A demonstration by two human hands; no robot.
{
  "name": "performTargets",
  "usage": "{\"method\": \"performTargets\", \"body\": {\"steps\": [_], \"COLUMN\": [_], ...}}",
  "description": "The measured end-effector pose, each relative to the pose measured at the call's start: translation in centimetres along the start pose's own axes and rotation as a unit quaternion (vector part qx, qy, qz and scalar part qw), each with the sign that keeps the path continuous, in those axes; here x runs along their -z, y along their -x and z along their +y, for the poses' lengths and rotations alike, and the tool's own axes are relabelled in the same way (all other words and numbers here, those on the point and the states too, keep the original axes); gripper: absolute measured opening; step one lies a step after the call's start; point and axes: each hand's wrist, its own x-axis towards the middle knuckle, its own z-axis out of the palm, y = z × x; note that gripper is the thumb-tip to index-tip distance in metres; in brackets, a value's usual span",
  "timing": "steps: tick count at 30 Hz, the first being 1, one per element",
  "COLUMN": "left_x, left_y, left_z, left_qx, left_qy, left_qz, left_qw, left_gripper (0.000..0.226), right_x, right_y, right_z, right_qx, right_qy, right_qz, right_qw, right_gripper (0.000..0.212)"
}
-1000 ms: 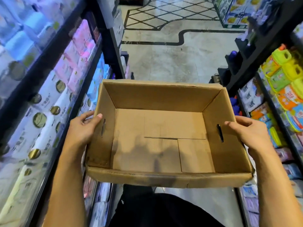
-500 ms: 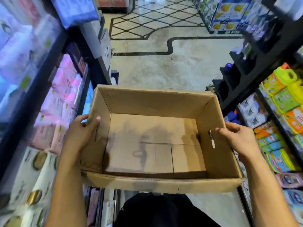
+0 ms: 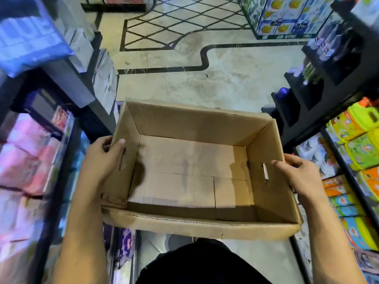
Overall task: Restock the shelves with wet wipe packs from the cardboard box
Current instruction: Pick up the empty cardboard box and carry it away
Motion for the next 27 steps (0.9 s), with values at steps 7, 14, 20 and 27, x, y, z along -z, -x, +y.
{"method": "performTargets", "body": {"steps": [7, 14, 20, 27], "left_x": [-5.1, -8.5, -11.0, -14.9], "left_y": [-7.0, -13.9, -21.9, -32.6], "left_z": [6.4, 10.4, 13.4, 19.2], "left_qx": [-0.001, 0.008, 0.026, 0.012], "left_qy": [-0.019, -0.04, -0.048, -0.03], "left_qz": [0.021, 0.033, 0.034, 0.023], "left_qw": [1.0, 0.999, 0.998, 0.999], "left_gripper": [0.046, 0.048, 0.046, 0.045], "right_x": [1.7, 0.9, -1.5, -2.5], "right_y": [-12.6, -22.9, -30.6, -40.4], "right_z": [-3.8, -6.7, -10.3, -13.7], "right_qx": [0.001, 0.006, 0.009, -0.014], "right_qy": [-0.001, 0.0, -0.011, -0.007], "right_qz": [-0.019, -0.006, -0.017, 0.033], "right_qw": [1.0, 1.0, 1.0, 0.999], "right_gripper": [0.009, 0.058, 0.042, 0.062]}}
